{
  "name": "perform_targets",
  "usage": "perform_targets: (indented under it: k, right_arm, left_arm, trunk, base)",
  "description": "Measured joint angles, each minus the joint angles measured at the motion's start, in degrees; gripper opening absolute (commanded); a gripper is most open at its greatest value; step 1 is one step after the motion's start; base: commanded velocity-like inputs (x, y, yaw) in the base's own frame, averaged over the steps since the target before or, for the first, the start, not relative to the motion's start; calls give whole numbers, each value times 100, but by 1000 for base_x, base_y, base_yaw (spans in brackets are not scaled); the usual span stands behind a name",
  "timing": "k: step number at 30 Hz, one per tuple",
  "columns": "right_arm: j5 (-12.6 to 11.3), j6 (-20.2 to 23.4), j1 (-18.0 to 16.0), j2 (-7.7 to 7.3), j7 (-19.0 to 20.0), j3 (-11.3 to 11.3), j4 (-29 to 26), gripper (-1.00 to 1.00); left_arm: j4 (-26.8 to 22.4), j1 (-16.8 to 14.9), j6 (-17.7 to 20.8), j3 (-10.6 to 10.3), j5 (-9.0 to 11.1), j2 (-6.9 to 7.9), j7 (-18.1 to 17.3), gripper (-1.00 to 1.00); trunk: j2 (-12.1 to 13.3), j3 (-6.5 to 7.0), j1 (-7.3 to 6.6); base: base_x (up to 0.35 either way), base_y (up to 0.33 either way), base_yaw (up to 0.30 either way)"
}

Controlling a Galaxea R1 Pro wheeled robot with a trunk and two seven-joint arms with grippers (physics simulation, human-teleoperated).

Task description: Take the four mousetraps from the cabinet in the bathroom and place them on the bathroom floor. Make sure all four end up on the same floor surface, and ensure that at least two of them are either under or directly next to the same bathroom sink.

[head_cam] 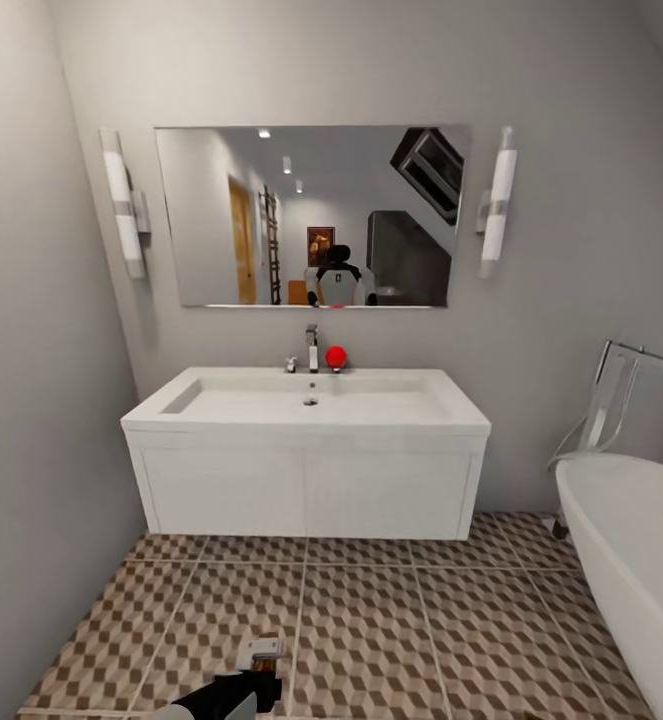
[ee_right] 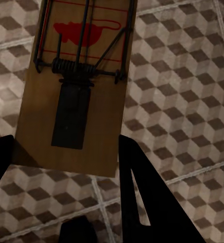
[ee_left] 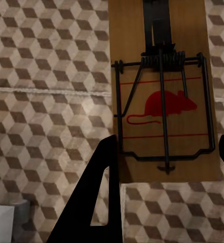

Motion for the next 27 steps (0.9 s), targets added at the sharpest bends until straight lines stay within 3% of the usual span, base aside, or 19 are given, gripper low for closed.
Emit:
perform_targets:
  k: [27]
  right_arm:
    - [0, -3, 0, 0, 0, 0, 0, -100]
  left_arm:
    - [0, 0, -46, 1, -1, 0, 0, -100]
  trunk:
    - [0, 0, 0]
  base:
    - [324, 0, 0]
